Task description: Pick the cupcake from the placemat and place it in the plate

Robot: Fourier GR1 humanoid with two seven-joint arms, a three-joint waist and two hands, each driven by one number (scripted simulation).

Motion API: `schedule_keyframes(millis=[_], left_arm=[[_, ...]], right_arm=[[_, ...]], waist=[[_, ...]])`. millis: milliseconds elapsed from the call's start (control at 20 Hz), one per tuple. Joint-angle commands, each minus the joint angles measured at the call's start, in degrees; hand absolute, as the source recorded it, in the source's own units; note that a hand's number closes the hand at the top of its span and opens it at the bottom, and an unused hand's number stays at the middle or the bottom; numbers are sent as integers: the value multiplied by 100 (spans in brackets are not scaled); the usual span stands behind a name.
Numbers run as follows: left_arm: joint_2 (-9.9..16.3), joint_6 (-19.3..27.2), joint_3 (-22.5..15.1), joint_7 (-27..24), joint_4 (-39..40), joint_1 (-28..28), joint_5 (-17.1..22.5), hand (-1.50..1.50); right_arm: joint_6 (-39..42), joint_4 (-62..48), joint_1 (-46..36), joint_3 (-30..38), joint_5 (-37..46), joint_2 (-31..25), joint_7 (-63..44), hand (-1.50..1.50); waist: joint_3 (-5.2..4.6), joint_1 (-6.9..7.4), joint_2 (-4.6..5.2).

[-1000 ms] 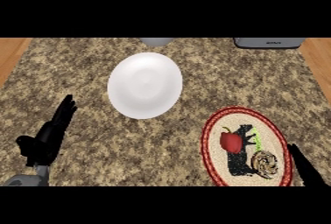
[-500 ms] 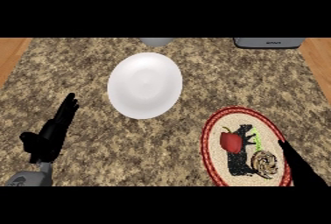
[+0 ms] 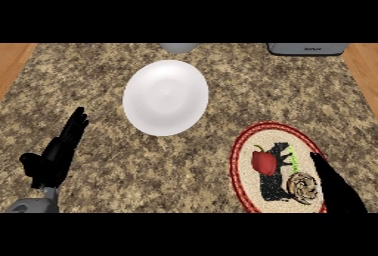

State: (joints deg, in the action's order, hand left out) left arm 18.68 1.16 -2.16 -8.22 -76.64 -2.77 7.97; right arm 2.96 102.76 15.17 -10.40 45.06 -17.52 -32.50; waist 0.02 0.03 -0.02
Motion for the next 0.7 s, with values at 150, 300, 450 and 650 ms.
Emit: schedule_keyframes(millis=[150, 300, 450, 650], left_arm=[[-275, -152, 155, -158, 199, 32, -283, 0], [-113, -254, 331, -156, 135, 87, -204, 0], [-297, -209, 374, -5, 256, -230, -236, 0], [-376, -220, 200, -52, 131, -63, -417, 0]], right_arm=[[-98, -982, -330, 448, 100, 106, 548, -150], [-354, -1272, -229, -60, 280, 505, 768, 150], [-101, -1300, -253, 149, 139, 173, 1241, 150], [-412, -1865, -452, 202, 149, 344, 1621, 150]], waist=[[-1, -9, 1], [-1, -3, 1], [-1, -19, 1], [0, -6, 3]])
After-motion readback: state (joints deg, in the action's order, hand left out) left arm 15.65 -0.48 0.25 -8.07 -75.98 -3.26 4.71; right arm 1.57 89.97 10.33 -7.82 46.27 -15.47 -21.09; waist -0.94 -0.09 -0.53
